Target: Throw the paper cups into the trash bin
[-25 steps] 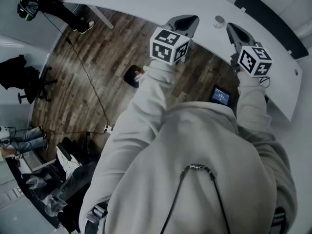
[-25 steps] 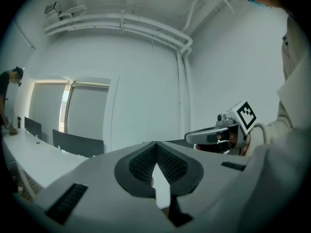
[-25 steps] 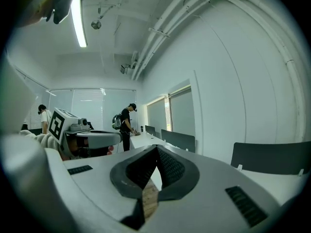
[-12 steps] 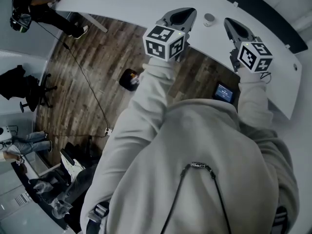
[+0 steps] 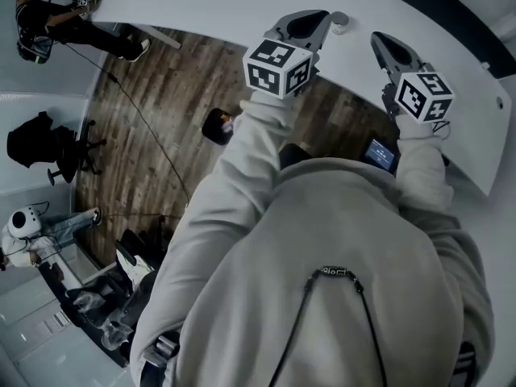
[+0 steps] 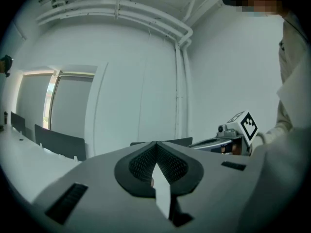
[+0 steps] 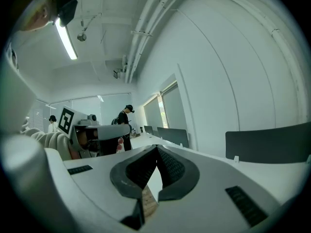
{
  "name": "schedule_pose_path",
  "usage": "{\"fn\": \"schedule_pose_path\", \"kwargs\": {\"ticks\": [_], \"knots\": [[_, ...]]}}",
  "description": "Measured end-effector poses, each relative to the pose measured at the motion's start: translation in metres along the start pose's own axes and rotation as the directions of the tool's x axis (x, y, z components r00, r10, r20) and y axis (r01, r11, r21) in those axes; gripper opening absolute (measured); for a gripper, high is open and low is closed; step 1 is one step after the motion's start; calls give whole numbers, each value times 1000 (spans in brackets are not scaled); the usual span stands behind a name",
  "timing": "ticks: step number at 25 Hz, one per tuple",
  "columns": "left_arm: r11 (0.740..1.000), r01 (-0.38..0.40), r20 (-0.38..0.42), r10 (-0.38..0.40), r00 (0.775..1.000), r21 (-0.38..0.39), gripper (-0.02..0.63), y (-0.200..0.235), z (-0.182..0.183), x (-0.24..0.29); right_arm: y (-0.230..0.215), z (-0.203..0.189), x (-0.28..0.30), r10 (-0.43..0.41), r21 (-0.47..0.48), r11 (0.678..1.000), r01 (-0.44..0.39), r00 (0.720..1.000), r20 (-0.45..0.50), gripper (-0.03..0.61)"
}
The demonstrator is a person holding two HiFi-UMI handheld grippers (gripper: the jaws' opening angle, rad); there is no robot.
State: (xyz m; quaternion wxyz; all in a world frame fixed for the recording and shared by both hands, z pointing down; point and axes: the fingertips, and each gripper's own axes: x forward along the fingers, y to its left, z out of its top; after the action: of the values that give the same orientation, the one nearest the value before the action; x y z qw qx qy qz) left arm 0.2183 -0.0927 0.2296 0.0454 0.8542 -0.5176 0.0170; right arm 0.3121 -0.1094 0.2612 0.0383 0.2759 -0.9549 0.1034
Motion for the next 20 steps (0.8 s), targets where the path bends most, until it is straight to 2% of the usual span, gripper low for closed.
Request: {"fn": "schedule_pose_path", "kwargs": {"ticks": [5, 9, 14, 17, 20], "knots": [[997, 70, 11, -70, 997, 15, -5, -4, 6, 20, -5, -3, 4, -5, -5, 1000, 5, 1000, 6, 18], [991, 124, 40, -127, 991, 57, -5, 1, 11, 55, -30, 5, 16, -28, -30, 999, 28, 999, 24, 18], [985, 160, 94, -166, 982, 66, -5, 47, 41, 97, -58, 29, 56, -28, -75, 997, 29, 1000, 13, 18], [978, 187, 90, -195, 977, 95, -5, 76, 49, 124, -82, 42, 91, -67, -66, 996, 67, 998, 10, 18], [976, 207, 80, -212, 974, 67, -5, 108, 48, 141, -92, 51, 122, -87, -67, 994, 86, 996, -6, 18]]}}
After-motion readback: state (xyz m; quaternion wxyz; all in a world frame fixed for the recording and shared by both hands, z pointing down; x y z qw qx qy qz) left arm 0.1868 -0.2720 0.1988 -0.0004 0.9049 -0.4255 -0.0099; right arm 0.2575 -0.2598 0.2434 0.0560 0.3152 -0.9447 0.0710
